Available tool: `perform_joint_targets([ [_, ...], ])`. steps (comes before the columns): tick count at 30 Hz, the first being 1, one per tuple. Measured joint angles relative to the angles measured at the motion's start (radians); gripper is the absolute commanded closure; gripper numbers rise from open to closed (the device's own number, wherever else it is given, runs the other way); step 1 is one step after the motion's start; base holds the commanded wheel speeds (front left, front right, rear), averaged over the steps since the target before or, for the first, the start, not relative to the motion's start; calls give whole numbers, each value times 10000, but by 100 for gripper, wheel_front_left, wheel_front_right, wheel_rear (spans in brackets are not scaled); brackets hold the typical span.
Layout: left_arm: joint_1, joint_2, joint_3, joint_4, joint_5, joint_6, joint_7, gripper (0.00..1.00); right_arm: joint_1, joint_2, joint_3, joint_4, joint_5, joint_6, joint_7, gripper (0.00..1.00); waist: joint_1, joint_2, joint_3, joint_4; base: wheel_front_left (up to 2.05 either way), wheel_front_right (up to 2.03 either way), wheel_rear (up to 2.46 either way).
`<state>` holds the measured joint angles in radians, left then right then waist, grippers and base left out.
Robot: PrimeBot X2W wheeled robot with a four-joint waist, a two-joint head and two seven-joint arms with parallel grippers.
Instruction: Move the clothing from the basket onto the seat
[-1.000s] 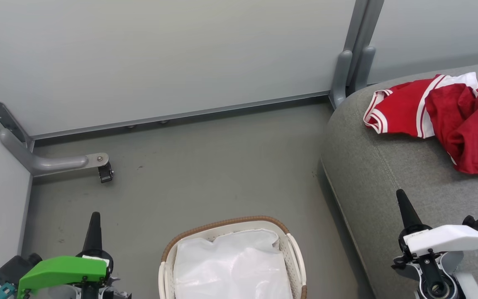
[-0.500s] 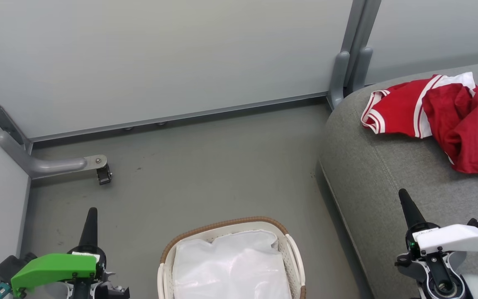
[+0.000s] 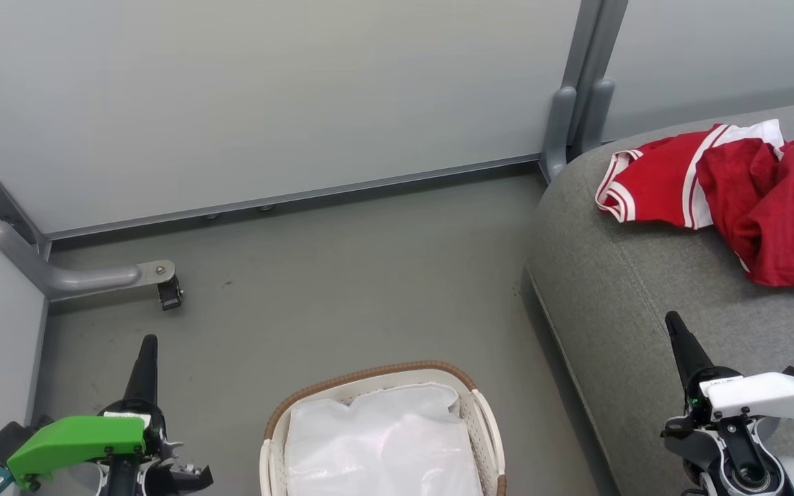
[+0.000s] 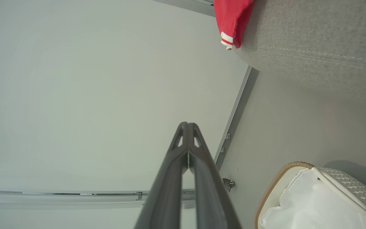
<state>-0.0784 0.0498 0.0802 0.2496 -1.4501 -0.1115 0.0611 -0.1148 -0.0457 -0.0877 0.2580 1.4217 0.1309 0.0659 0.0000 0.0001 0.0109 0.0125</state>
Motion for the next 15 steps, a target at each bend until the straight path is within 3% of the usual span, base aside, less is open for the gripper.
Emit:
perform_joint_targets([
  [15, -157, 2, 173, -23, -963, -105, 307, 100, 6, -8, -153, -73, 1095, -2, 288, 100, 0, 0, -43, -70, 0, 0, 0],
])
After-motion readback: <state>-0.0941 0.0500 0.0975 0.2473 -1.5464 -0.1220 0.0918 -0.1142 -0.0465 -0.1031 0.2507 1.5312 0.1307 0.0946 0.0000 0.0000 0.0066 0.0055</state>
